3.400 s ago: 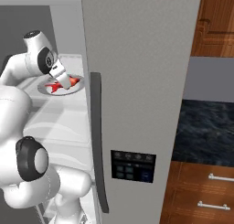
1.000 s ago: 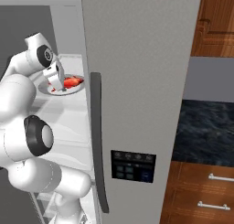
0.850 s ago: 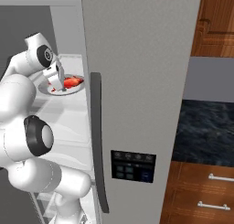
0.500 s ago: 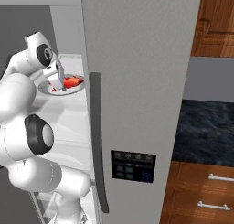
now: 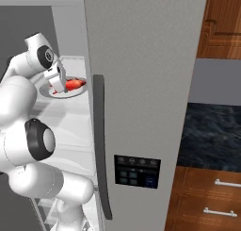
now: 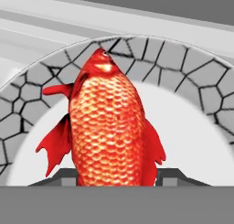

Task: Retrieve the fish from the fridge and place it on the saucepan with marinade on the stove.

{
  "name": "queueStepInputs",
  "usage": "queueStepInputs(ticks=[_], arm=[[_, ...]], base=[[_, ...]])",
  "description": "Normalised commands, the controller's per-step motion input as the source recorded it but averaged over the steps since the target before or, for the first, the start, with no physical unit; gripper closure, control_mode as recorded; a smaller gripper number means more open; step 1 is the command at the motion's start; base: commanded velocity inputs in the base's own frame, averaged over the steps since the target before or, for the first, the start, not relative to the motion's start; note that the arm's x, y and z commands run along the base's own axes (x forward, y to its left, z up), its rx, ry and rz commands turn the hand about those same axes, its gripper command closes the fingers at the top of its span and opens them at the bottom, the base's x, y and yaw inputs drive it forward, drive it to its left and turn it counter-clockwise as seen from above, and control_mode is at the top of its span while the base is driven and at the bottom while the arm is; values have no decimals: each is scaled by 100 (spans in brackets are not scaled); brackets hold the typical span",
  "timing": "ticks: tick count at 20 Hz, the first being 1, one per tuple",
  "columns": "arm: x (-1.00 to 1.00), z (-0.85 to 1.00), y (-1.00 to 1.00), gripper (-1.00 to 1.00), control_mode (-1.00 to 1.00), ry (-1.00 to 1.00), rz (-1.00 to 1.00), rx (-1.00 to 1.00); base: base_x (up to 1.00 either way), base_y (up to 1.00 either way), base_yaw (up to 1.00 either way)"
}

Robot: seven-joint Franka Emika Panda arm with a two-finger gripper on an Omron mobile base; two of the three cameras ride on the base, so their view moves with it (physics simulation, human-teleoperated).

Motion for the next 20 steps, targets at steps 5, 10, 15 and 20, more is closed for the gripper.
queueStepInputs(ticks=[5,10,15,20], arm=[[-30,11,0,100,-100,-3,0,0],[-44,50,0,100,-100,-2,0,0],[-70,51,-13,100,-100,-2,0,0],[-99,16,-17,100,-100,-9,0,0]], base=[[0,0,0],[0,0,0],[0,0,0],[0,0,0]])
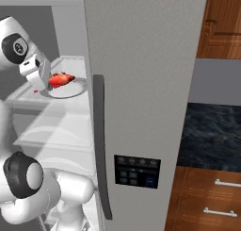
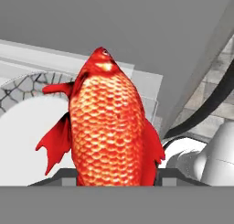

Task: Retrieve the fish from the fridge and place it on the saucepan with marinade on the stove.

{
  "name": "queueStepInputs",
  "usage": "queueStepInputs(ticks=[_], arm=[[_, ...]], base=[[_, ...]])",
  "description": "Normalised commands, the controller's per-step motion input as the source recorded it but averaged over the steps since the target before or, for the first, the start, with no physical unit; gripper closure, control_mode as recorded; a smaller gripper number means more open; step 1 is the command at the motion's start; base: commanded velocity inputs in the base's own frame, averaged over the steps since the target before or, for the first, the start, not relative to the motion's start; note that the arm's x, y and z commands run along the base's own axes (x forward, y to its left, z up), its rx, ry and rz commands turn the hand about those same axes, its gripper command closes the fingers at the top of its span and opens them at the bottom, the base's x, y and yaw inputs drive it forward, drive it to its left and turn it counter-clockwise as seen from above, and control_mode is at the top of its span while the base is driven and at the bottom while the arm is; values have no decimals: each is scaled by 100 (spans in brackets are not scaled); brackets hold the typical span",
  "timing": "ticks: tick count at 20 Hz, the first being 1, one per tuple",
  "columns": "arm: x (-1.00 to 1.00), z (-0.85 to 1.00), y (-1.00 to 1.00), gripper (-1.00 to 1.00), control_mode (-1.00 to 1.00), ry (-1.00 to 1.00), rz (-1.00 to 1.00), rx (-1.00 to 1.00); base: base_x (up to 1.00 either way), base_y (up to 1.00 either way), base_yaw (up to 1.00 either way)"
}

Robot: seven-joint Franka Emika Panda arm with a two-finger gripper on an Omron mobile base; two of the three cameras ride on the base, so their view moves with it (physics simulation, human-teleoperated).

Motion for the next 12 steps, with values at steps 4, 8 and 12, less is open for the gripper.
queueStepInputs(ticks=[4,8,12], arm=[[-100,-8,-40,100,-100,-21,6,0],[-100,0,-62,100,-100,-33,11,4],[-100,0,-52,100,-100,-28,8,10]], base=[[0,0,0],[0,0,0],[0,0,0]])
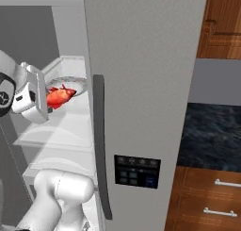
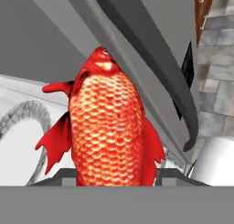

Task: Retrieve the fish from the fridge and place it on the saucepan with marinade on the stove.

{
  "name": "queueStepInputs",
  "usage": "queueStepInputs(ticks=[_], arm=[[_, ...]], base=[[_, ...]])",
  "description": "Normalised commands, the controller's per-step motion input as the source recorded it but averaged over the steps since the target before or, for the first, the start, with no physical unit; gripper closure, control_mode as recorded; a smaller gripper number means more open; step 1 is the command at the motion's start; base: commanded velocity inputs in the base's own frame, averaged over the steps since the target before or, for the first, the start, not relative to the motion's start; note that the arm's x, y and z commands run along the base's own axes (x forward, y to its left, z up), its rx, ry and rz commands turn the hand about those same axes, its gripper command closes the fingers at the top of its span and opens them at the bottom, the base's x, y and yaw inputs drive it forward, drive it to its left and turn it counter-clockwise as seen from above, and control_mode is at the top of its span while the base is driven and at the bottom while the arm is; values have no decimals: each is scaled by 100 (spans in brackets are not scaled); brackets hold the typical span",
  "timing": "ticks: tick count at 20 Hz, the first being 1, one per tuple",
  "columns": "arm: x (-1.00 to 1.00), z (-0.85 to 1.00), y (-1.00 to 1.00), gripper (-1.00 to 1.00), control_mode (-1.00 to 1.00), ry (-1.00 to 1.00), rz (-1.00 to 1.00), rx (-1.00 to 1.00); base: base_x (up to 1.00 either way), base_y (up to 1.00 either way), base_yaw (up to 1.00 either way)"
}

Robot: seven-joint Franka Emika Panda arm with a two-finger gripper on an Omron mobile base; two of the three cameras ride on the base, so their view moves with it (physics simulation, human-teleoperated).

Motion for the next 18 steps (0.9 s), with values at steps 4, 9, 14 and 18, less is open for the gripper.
queueStepInputs(ticks=[4,9,14,18], arm=[[-100,0,-25,100,-100,-14,11,13],[-97,-1,-3,100,-100,-2,10,4],[-32,0,-4,100,-100,-4,4,0],[0,0,-2,100,-100,0,0,0]], base=[[0,0,0],[0,0,0],[0,0,0],[0,0,0]])
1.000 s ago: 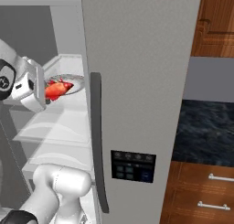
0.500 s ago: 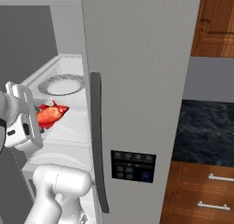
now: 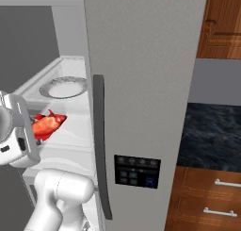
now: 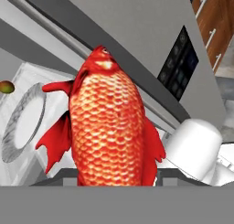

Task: Retrieve the fish from the fridge and place it on the saucepan with marinade on the stove.

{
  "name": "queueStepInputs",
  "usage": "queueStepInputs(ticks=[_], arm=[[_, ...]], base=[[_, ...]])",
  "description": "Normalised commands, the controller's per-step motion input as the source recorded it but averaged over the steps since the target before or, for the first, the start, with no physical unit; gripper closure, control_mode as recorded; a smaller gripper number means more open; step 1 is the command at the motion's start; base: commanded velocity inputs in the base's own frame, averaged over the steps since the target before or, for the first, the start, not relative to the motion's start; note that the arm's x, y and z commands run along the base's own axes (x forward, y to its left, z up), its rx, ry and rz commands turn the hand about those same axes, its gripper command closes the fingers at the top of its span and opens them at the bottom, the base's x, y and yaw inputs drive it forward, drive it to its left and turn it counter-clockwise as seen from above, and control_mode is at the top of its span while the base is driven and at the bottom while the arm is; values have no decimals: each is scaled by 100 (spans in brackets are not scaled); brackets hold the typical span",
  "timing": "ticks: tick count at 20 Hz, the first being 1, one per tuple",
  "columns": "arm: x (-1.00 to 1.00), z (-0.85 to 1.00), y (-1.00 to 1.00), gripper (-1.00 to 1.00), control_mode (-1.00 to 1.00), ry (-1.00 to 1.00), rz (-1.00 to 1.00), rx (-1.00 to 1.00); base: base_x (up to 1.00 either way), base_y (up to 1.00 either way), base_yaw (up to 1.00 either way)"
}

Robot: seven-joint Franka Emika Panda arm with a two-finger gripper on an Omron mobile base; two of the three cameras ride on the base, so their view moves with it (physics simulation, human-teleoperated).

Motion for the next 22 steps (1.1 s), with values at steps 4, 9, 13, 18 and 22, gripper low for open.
queueStepInputs(ticks=[4,9,13,18,22], arm=[[0,0,-4,100,-100,0,2,0],[-8,-2,-6,100,100,0,0,0],[0,0,0,100,100,0,0,0],[0,0,0,100,100,0,0,0],[0,0,0,100,100,0,0,0]], base=[[0,0,0],[-9,-2,0],[-64,-5,3],[-84,-10,8],[-80,-21,11]])
